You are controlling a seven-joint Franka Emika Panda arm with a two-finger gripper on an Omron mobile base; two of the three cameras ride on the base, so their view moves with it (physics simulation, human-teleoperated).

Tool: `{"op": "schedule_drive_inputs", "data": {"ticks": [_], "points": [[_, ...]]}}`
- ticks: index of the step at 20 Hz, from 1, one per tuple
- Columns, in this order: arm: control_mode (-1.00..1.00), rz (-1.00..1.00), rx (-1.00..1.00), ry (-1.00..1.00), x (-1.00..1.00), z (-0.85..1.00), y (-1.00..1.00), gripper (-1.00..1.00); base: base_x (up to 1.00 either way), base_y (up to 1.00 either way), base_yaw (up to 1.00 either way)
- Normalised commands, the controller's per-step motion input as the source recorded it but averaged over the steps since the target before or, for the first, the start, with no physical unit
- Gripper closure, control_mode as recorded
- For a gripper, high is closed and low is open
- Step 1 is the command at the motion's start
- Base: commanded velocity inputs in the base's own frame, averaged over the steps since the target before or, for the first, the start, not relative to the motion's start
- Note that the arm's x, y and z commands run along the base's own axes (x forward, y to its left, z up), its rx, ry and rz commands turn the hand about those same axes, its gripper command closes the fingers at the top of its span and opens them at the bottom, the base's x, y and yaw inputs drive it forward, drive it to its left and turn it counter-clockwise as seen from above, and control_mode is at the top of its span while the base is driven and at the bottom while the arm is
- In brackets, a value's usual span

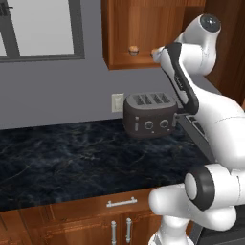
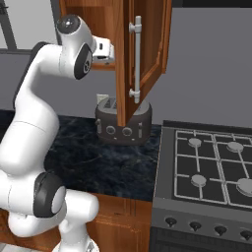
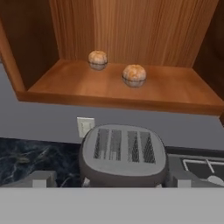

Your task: Pick the tangerines from the cabinet and place them in one bowl. Pick the lemon wedge from the sink and place it in the other bowl.

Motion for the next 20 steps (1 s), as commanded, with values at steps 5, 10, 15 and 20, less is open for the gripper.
{"op": "schedule_drive_inputs", "data": {"ticks": [5,10,15,20], "points": [[-1.00,0.00,0.02,0.00,0.42,0.00,-0.09,-1.00,0.00,0.00,0.00],[-1.00,0.00,0.03,0.00,0.32,0.00,-0.13,-1.00,0.00,0.00,0.00],[-1.00,-0.01,0.00,0.00,0.17,-0.08,-0.01,-1.00,0.00,0.00,0.00],[-1.00,-0.01,0.00,0.00,0.14,-0.19,0.00,-1.00,0.00,0.00,0.00]]}}
